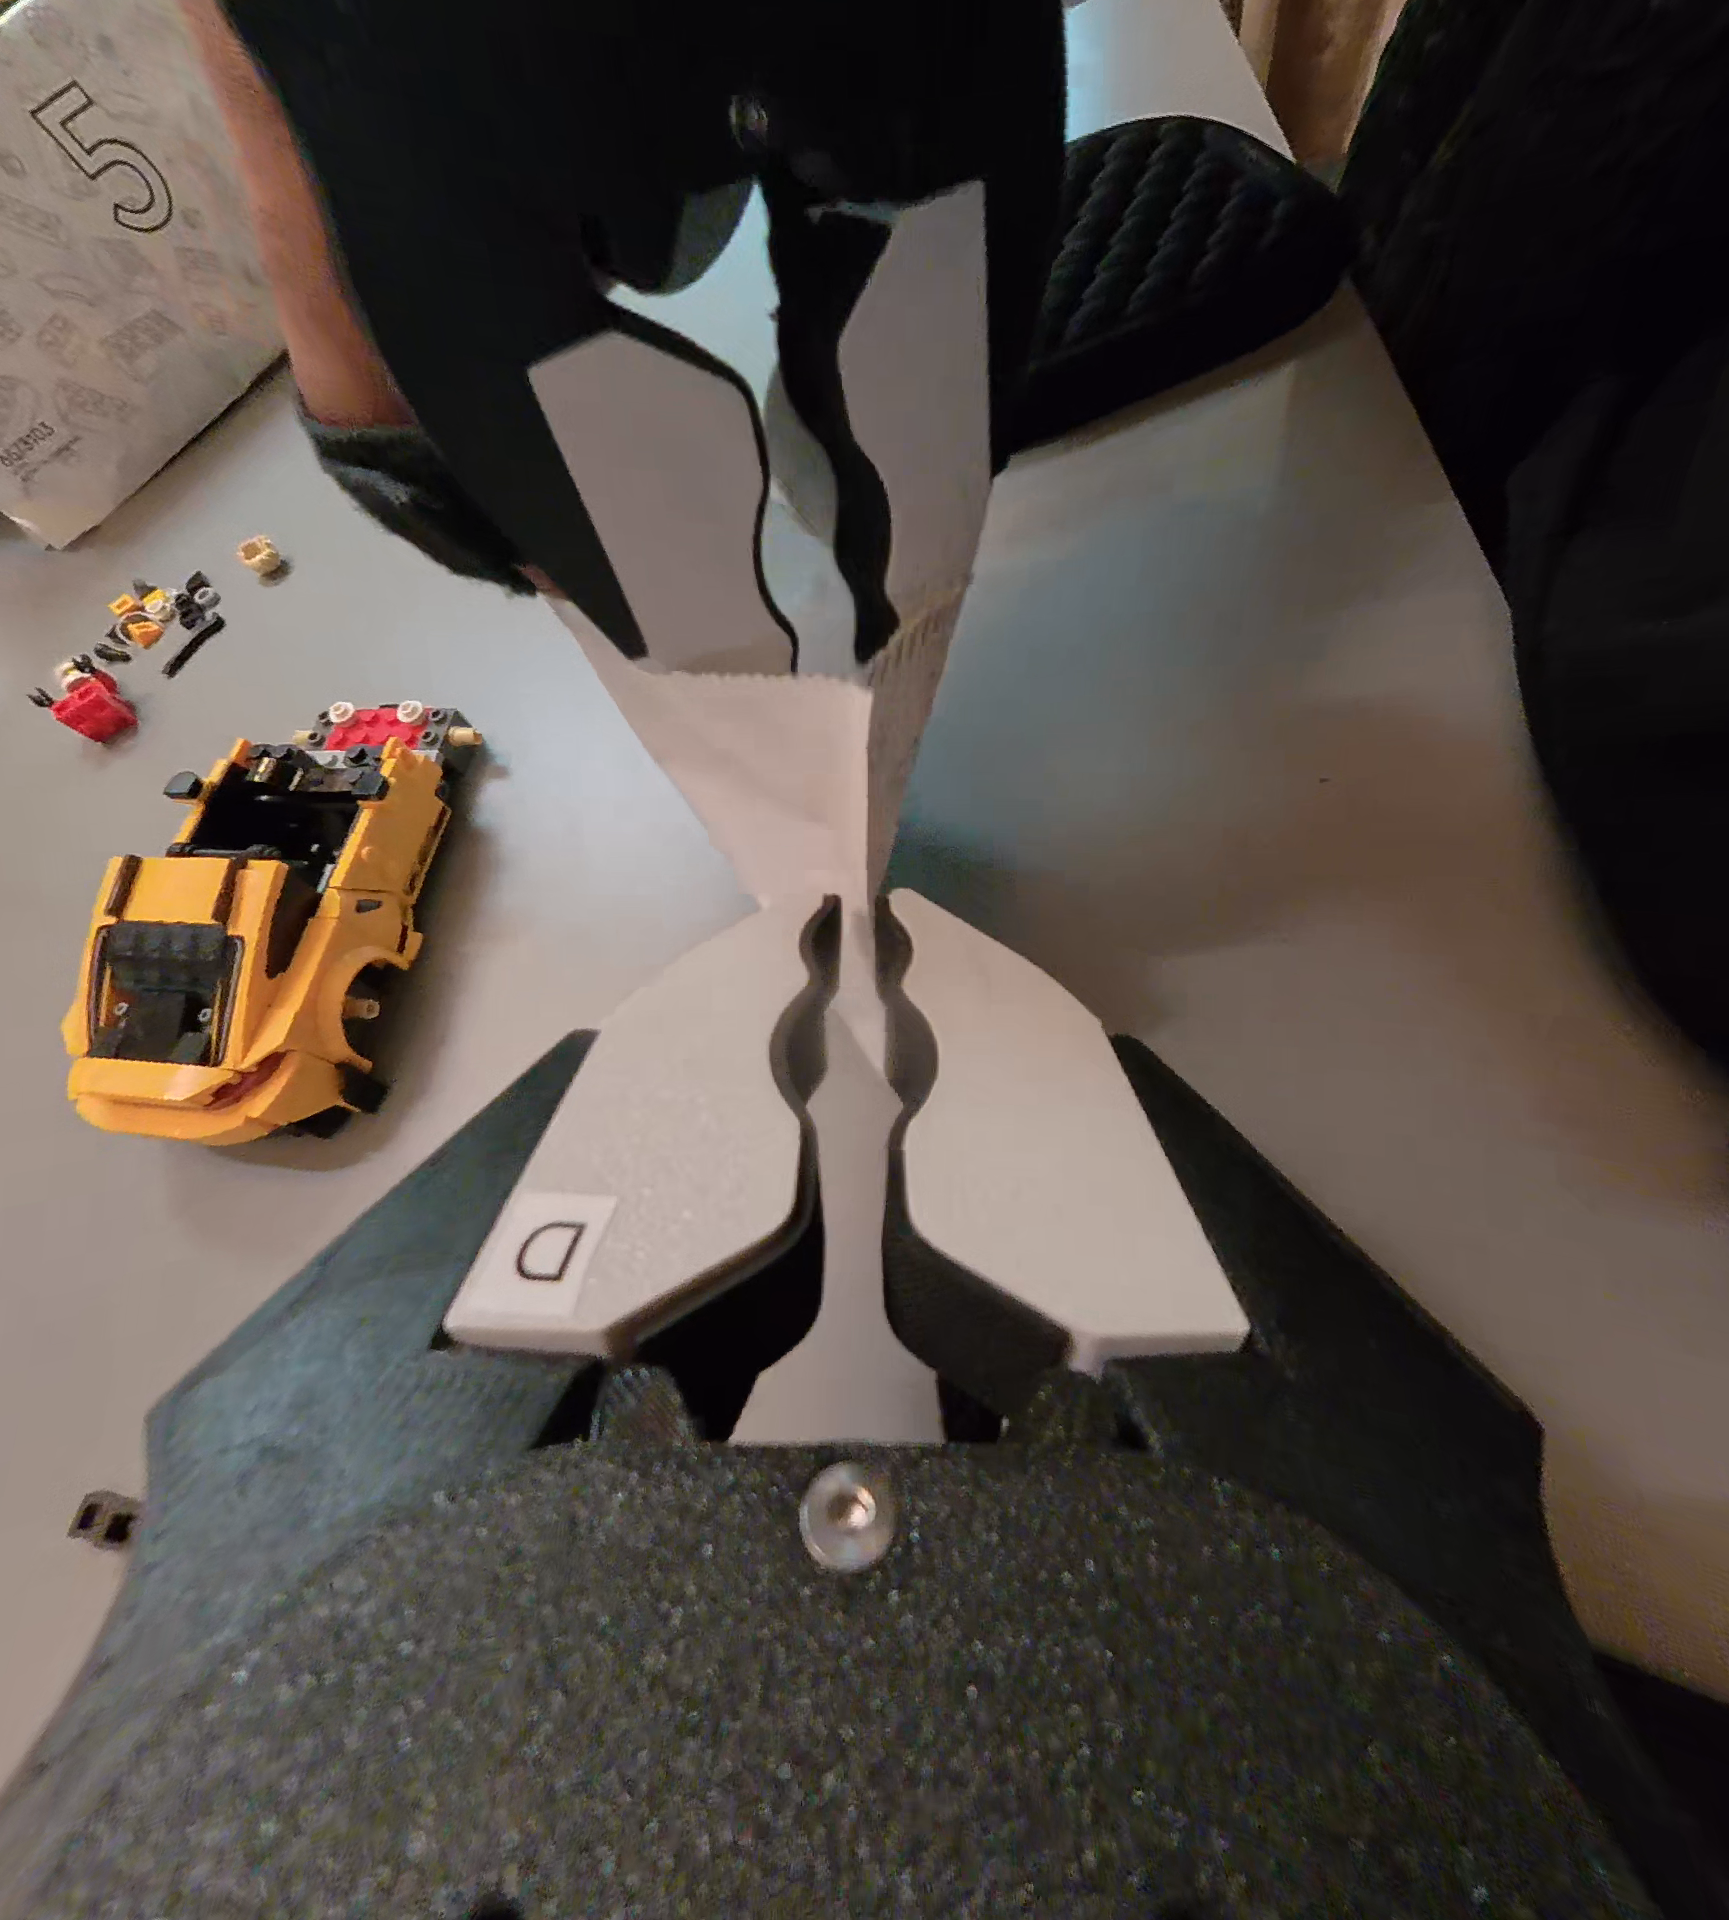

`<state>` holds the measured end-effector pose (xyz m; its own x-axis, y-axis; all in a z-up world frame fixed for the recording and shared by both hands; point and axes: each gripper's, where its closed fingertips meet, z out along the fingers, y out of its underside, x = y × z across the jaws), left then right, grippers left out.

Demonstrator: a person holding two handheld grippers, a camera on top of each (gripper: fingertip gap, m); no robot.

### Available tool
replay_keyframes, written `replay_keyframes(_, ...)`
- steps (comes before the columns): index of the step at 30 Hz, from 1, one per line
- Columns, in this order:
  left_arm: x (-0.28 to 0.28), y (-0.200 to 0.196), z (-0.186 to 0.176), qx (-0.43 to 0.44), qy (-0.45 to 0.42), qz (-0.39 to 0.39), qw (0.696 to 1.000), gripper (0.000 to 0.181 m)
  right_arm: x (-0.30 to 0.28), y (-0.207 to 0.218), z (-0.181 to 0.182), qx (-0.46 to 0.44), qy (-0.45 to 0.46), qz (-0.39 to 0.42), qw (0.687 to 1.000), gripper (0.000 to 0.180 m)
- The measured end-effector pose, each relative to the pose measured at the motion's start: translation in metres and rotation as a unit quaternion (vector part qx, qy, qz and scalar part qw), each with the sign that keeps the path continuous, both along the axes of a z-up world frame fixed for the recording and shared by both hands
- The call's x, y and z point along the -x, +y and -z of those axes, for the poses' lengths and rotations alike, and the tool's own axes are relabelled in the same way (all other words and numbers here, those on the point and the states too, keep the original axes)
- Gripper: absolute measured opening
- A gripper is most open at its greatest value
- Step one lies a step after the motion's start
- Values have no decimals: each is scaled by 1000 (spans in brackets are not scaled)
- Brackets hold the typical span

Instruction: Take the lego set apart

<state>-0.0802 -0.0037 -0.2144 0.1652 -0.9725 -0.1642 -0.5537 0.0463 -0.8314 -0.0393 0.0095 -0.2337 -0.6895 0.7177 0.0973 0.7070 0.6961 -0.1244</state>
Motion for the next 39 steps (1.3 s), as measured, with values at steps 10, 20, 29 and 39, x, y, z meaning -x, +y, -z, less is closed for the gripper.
replay_keyframes(10, 4, 6, 8, -3, 22, -21, 1000, 1, 5, 2, 0, 43, 11, 46, 998, 29)
replay_keyframes(20, 3, 3, 9, 5, 24, -14, 1000, 0, 17, 3, 8, 29, 21, 64, 997, 5)
replay_keyframes(29, 1, 1, 11, 0, 25, -7, 1000, 0, 22, -2, 14, 46, 46, 83, 994, 22)
replay_keyframes(39, 1, -4, 18, -5, 51, 7, 999, 0, 15, 5, 16, 26, 29, 89, 995, 1)
